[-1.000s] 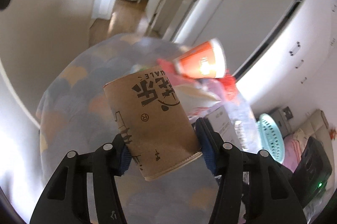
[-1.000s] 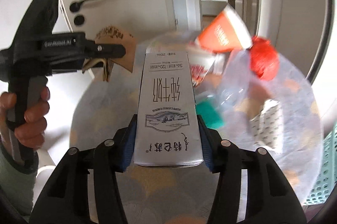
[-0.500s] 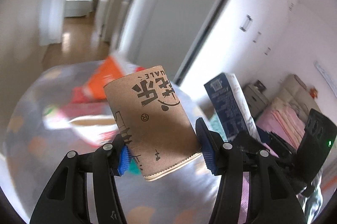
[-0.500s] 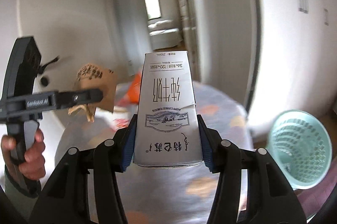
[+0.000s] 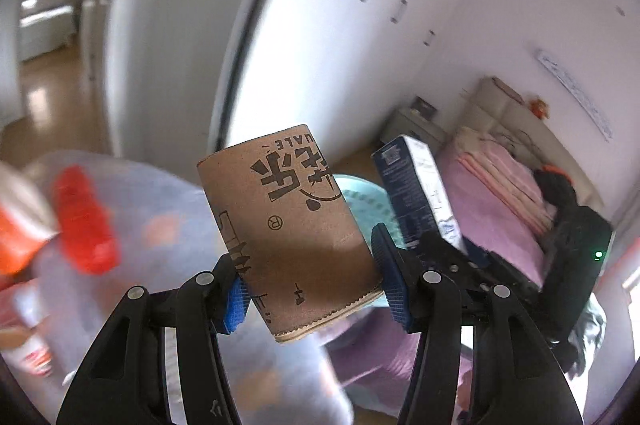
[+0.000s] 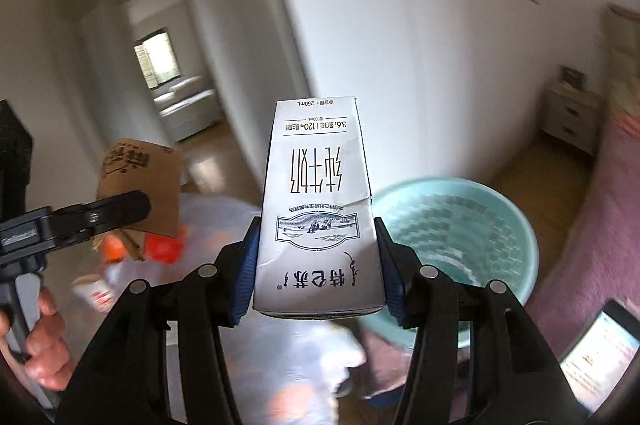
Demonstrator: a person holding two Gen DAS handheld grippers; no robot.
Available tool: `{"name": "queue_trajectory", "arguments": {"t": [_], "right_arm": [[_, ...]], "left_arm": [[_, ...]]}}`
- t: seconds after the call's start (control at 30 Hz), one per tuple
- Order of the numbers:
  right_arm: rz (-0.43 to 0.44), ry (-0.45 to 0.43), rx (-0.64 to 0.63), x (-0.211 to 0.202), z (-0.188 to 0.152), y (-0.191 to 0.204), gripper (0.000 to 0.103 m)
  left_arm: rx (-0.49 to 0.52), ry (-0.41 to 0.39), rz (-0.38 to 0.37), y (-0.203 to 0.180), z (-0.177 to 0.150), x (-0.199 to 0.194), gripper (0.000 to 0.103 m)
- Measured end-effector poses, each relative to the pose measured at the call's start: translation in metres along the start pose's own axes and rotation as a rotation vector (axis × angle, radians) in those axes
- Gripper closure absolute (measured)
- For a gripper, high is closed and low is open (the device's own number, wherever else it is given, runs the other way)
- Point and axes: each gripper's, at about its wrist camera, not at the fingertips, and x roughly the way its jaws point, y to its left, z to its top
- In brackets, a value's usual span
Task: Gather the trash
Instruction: 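Carry both items over the teal basket and open both tools to drop them, then move both open tools back over the table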
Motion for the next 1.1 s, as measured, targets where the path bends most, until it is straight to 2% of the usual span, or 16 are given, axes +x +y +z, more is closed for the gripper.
{"name": "queue_trajectory", "arguments": {"t": [0.17,0.3,0.47,0.57,0.6,0.7,0.73,0.83,0.97,1.1], "right_arm": [[-0.122,0.087,0.157,0.034,0.002,-0.06,0.053],[-0.186,0.174,0.261,0.063,-0.008,-0.098,0.053],[-0.291,0.219,0.266,0.081,-0.011,-0.115,0.053],[-0.297,0.233,0.272,0.086,-0.007,-0.119,0.053],[-0.302,0.234,0.275,0.087,-0.006,-0.12,0.053],[-0.312,0.233,0.279,0.094,0.0,-0.129,0.049],[-0.311,0.231,0.281,0.092,-0.003,-0.126,0.045],[-0.329,0.208,0.264,0.088,-0.003,-0.123,0.045],[-0.305,0.187,0.257,0.08,-0.006,-0.125,0.045],[-0.277,0.166,0.213,0.069,-0.005,-0.106,0.045]], "left_arm": [[0.064,0.099,-0.051,-0.03,0.01,0.076,0.05],[0.088,0.191,-0.062,-0.041,0.003,0.131,0.05],[0.073,0.289,-0.068,-0.04,-0.013,0.188,0.05],[0.057,0.311,-0.051,-0.033,-0.014,0.21,0.049],[0.057,0.307,-0.05,-0.03,-0.014,0.21,0.048],[0.062,0.264,-0.025,-0.031,-0.01,0.21,0.025],[0.058,0.248,-0.035,-0.03,-0.009,0.205,0.025],[0.062,0.219,-0.065,-0.034,-0.005,0.186,0.025],[0.047,0.185,-0.095,-0.032,-0.006,0.159,0.025],[0.026,0.132,-0.109,-0.029,-0.007,0.13,0.025]]}}
